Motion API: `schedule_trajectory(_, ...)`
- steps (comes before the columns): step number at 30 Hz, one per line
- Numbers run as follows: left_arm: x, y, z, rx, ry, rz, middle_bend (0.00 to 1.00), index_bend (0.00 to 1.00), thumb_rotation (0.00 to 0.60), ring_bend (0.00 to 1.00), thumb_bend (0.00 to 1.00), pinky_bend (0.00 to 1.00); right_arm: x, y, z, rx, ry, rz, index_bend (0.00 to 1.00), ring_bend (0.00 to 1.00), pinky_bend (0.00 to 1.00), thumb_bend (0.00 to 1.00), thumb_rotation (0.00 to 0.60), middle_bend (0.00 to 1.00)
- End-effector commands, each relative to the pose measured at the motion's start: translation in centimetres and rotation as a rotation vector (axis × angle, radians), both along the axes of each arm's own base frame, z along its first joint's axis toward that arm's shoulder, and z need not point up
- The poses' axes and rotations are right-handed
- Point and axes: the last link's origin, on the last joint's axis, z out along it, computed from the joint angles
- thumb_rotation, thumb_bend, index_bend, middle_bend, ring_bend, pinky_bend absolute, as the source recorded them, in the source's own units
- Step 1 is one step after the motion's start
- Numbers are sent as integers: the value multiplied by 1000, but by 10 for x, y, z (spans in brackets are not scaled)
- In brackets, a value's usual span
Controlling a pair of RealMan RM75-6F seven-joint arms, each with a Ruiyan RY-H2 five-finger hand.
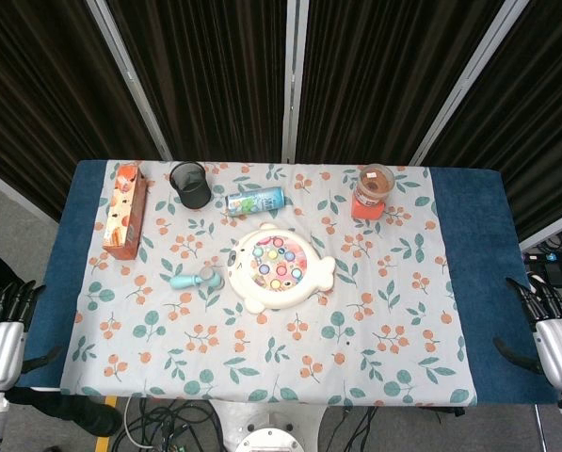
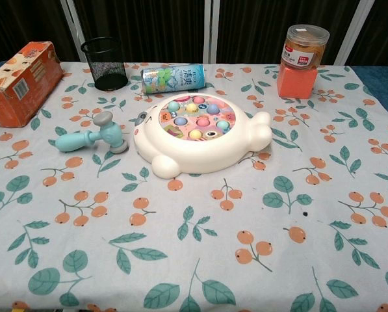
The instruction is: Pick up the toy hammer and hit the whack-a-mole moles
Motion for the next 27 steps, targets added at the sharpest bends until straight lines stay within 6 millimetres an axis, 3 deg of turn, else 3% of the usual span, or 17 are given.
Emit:
schedule_trajectory(1,0,2,-1,1,0,-3,86,131,600,0,50,4,1,-1,0,-2,-2,1,52,0,79,135,600,175)
schedule_trajectory(11,9,13,-3,-2,-7,-66,106,144,600,0,49,17,0,4,5,-26,-3,6,52,0,79,134,600,179)
schedule_trajectory(16,34,46,-10,-52,-34,-210,143,197,600,1,68,56,2,4,9,-44,11,21,52,1,79,134,600,180)
schedule_trajectory(20,59,84,-21,-133,-105,-299,176,243,600,33,95,106,6,3,11,-52,18,39,52,0,79,135,600,181)
schedule_trajectory(27,95,142,-63,-352,-161,-346,201,268,600,64,129,142,10,2,16,-77,24,53,52,0,79,135,600,187)
